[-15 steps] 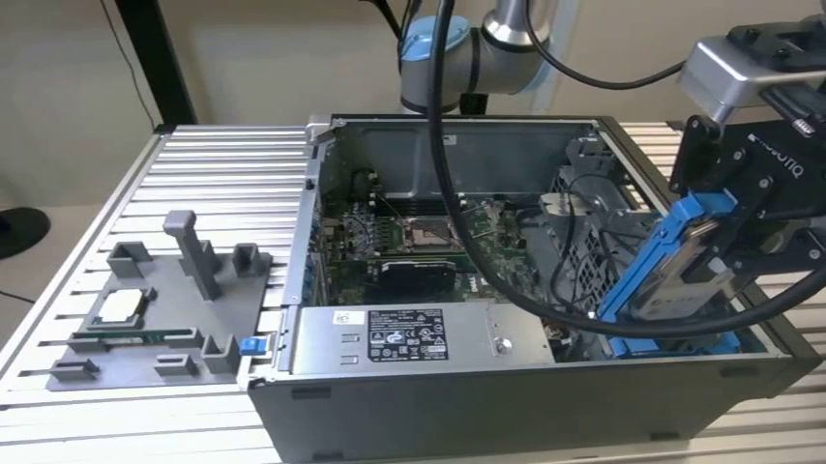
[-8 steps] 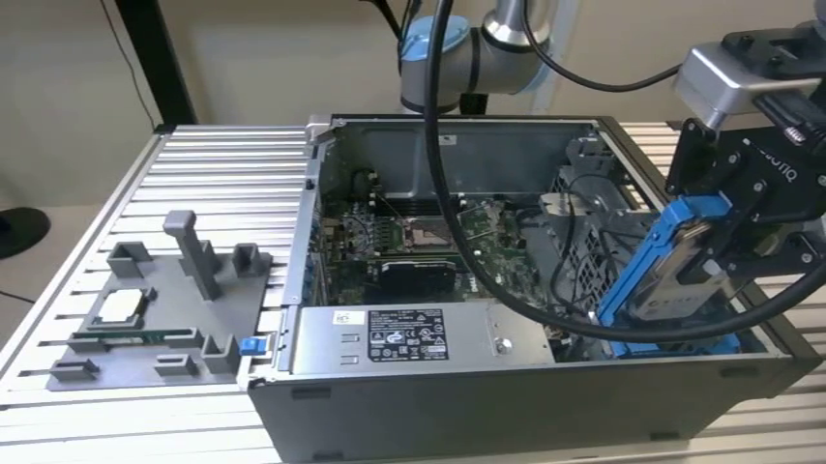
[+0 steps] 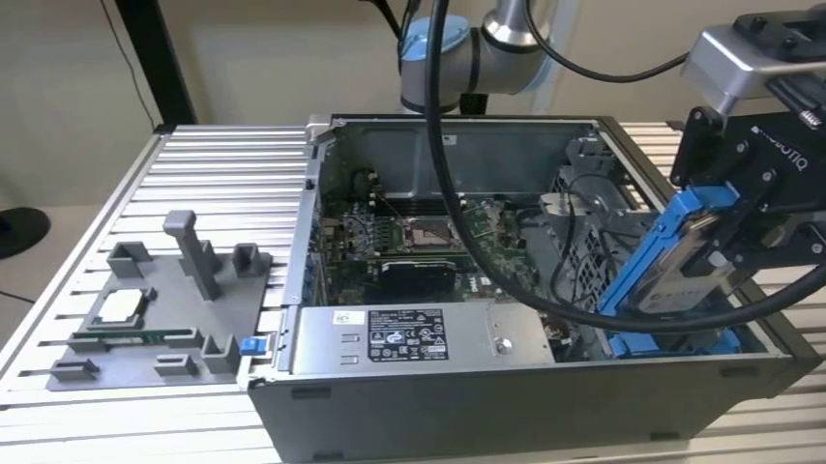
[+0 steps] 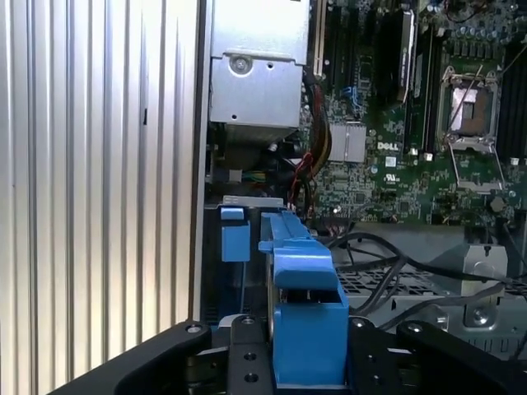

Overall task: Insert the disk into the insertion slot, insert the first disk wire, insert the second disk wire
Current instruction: 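Insert the disk into the insertion slot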

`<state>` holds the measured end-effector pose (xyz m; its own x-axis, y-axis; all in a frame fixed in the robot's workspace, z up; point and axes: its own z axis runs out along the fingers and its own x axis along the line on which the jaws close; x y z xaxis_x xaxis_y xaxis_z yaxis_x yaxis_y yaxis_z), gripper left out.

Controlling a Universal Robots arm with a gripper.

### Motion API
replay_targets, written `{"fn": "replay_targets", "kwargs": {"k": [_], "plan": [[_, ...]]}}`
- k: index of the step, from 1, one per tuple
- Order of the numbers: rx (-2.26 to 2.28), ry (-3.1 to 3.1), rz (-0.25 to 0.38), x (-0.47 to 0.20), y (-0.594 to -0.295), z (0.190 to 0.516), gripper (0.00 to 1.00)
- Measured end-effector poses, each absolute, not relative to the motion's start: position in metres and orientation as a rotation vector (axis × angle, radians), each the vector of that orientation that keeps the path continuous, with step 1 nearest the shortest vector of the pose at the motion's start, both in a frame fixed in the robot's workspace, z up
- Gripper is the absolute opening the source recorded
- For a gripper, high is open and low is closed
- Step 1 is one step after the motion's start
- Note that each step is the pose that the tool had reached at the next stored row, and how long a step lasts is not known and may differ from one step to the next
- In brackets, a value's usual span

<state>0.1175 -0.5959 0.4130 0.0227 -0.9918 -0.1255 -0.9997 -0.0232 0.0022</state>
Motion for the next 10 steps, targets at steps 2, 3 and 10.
{"fn": "replay_targets", "kwargs": {"k": [2,3,10], "plan": [[-2.182,2.133,0.142,0.1175,-0.6035,0.413,0.0],[-2.183,2.133,0.143,0.1175,-0.6063,0.413,0.0],[-2.182,2.136,0.145,0.1167,-0.6053,0.4095,0.0]]}}
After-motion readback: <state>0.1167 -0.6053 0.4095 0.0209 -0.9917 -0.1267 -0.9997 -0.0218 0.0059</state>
